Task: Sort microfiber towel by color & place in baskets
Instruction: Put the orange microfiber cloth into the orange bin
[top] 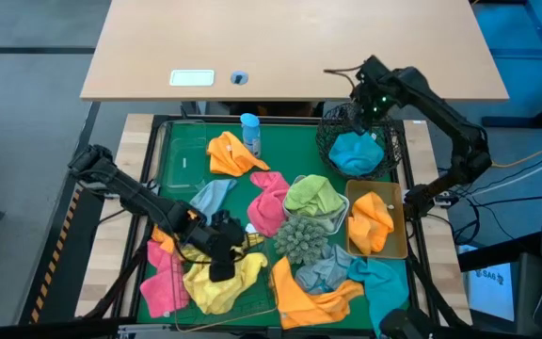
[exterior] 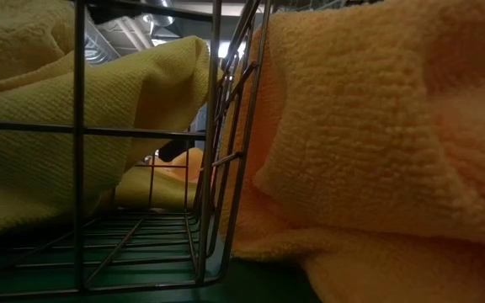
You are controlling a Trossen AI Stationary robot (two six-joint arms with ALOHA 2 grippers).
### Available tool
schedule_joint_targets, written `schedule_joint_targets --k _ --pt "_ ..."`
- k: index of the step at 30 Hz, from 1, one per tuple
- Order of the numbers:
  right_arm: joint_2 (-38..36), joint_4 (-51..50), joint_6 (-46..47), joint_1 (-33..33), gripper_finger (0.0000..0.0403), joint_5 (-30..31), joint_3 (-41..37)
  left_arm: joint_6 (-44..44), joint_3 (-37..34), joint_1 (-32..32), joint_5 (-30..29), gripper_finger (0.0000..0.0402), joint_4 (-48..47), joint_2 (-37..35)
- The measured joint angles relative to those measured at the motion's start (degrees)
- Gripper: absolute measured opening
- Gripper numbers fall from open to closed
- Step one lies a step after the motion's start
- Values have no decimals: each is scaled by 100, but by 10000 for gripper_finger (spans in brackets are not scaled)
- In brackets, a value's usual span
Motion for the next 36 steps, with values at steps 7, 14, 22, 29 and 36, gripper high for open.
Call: schedule_joint_targets --k 7,14,22,29,36 --pt "-4 -204 1 139 201 -666 584 325 0 539 0 118 0 0" --pt "-48 -191 2 945 201 -820 605 740 0 1100 -2 118 -2 0" --pt "-48 -178 3 2102 201 -820 605 1304 0 1744 -4 118 -2 0" --pt "-48 -133 639 3120 201 -820 605 1361 0 2084 -3 118 -2 0" --pt "-48 -133 1108 4513 201 -862 605 1357 0 2173 -2 118 -2 0"
